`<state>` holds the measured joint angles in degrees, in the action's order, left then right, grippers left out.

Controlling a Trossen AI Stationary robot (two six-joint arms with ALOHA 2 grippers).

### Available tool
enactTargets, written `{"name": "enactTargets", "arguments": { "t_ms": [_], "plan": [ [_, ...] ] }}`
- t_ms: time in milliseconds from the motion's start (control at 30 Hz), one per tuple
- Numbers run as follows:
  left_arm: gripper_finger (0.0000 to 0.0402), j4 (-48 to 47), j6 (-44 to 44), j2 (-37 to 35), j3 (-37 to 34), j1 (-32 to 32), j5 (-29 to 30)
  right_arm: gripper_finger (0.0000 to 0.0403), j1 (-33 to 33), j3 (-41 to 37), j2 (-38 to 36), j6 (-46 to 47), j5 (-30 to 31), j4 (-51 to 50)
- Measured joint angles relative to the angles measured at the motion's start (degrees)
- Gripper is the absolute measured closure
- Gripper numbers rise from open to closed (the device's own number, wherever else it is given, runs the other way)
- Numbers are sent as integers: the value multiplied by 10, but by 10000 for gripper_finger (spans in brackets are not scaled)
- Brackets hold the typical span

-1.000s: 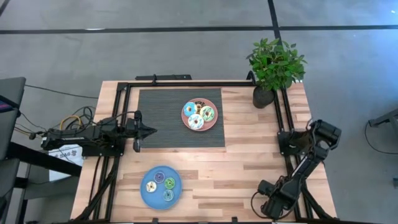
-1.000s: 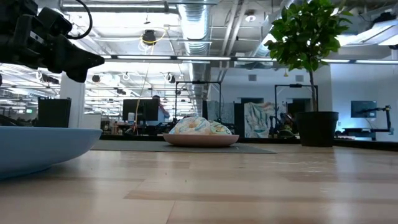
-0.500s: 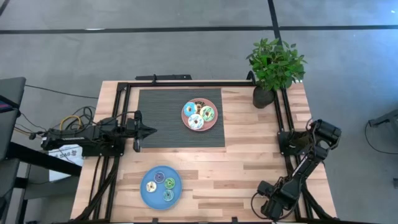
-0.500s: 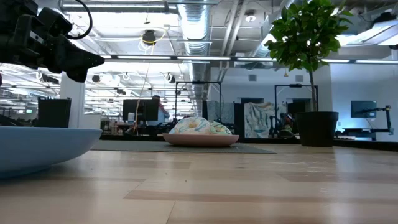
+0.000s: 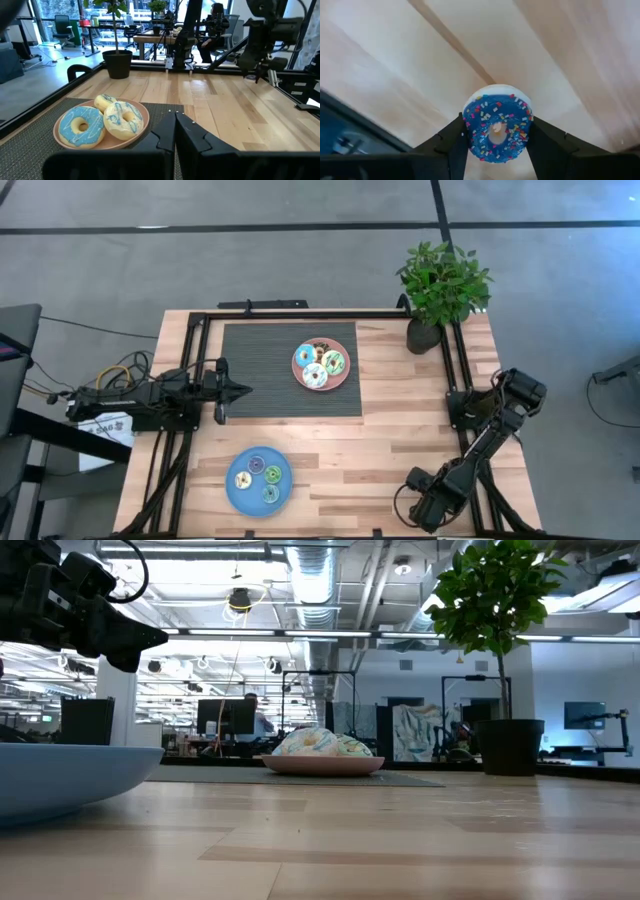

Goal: Pick & Place donuts
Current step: Put the small purple donut on the blue plate

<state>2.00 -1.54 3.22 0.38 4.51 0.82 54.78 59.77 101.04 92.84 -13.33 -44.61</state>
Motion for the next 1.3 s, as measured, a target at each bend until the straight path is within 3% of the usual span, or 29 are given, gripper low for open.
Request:
{"name": "enactTargets", "arguments": {
  "t_ms": [267, 467, 600, 833, 1100, 1300],
  "plan": [
    [401, 0, 0, 0, 0, 0, 0, 232, -71, 68, -39, -69, 177, 25],
    [401, 0, 0, 0, 0, 0, 0, 236, -152, 140, -24, -243, 261, 193],
    [401, 0, 0, 0, 0, 0, 0, 237, -208, 205, 25, -341, 254, 284],
    [401, 0, 0, 2, 0, 0, 0, 237, -264, 431, 194, -448, 168, 276],
    [401, 0, 0, 2, 0, 0, -1, 237, -297, 742, 395, -483, 134, 128],
    [401, 0, 0, 2, 0, 0, -1, 237, -309, 713, 418, -445, 102, 184]
  ]
}}
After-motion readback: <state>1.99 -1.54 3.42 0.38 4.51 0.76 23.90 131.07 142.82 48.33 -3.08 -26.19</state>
